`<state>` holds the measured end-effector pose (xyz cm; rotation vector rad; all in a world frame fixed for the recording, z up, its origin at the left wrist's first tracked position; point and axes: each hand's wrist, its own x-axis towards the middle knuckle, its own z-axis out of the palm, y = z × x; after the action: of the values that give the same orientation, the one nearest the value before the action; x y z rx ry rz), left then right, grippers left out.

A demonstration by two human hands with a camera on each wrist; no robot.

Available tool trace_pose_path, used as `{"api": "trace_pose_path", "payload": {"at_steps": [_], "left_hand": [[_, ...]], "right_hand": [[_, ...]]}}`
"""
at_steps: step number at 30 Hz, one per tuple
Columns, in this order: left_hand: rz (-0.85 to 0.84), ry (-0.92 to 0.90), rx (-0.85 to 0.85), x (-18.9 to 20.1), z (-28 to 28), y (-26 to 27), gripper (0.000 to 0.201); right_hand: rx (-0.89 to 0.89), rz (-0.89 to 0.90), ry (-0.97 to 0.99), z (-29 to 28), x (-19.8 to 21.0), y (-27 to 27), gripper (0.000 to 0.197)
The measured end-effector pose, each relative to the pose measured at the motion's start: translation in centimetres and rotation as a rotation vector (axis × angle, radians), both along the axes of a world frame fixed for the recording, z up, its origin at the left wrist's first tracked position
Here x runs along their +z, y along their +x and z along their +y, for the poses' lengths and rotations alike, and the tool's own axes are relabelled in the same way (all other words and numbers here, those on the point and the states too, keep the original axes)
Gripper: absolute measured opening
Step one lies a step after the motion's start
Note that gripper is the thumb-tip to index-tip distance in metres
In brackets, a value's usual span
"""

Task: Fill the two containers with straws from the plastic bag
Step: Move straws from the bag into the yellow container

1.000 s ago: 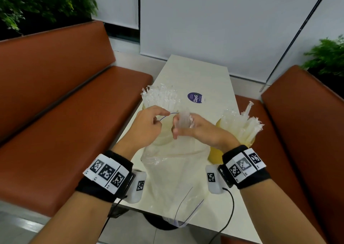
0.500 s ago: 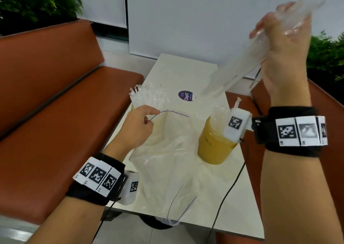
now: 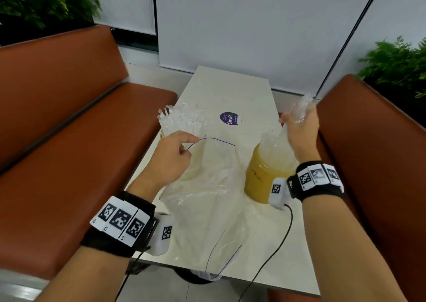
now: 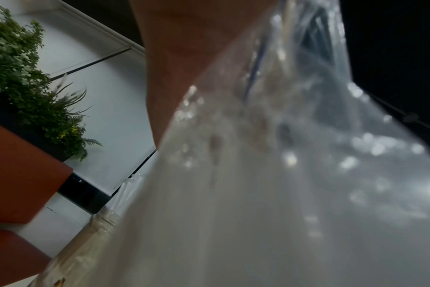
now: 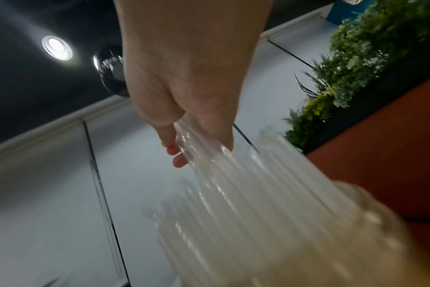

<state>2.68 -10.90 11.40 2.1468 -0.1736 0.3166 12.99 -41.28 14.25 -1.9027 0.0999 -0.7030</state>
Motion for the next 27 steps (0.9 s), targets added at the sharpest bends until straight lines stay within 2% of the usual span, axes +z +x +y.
{"api": "trace_pose_path", "payload": {"at_steps": [3,6,7,9,10,12,14,16,18,20,22,24,27], "left_hand": [[0.002,-0.005,0.001,-0.2,-0.1,0.0,0.046],[0.007,-0.007,0.001,-0.3,-0.1,0.1,0.046],[0.01,-0.003,0.001,-0.4,-0.1,0.1,0.046],[0.015,-0.003,0.0,-0.4,-0.1,0.2,0.046],[0.015,-0.006,-0.002,-0.4,-0.1,0.2,0.047],[0.012,-0.006,-0.006,-0.2,-0.1,0.2,0.046],[0.014,0.003,-0.01,-0.1,0.0,0.1,0.046],[0.016,0.008,-0.009,-0.1,0.0,0.2,0.046],[0.018,0.006,-0.007,-0.1,0.0,0.2,0.046],[0.018,0.008,-0.006,-0.1,-0.1,0.1,0.046],[0.017,0.006,-0.009,-0.1,-0.1,0.1,0.046],[0.023,0.006,-0.017,0.0,0.0,0.1,0.046],[0.032,0.017,-0.025,0.1,0.2,0.2,0.046]], "right_hand": [[0.007,0.072,0.022,-0.3,-3.1,-0.3,0.011],[-0.011,0.083,0.001,-0.6,-3.6,-0.6,0.016],[-0.014,0.069,0.017,-0.6,-3.3,-0.7,0.023],[0.006,-0.014,0.08,-0.6,-2.5,-0.9,0.055],[0.02,-0.071,0.072,-0.6,-2.0,-1.0,0.069],[0.044,-0.174,-0.034,-0.6,-1.1,-0.9,0.083],[0.045,-0.238,-0.193,-1.0,-0.5,-0.4,0.074],[0.006,-0.25,-0.416,-1.5,-0.7,0.3,0.047],[-0.04,-0.138,-0.604,-1.7,-1.9,0.4,0.028],[-0.064,0.011,-0.725,-1.4,-3.5,-0.1,0.028],[-0.076,0.106,-0.796,-1.2,-5.0,-0.7,0.047],[-0.126,0.107,-0.795,-0.9,-4.9,-1.0,0.054],[-0.185,-0.008,-0.717,-0.6,-3.1,-0.6,0.04]]}}
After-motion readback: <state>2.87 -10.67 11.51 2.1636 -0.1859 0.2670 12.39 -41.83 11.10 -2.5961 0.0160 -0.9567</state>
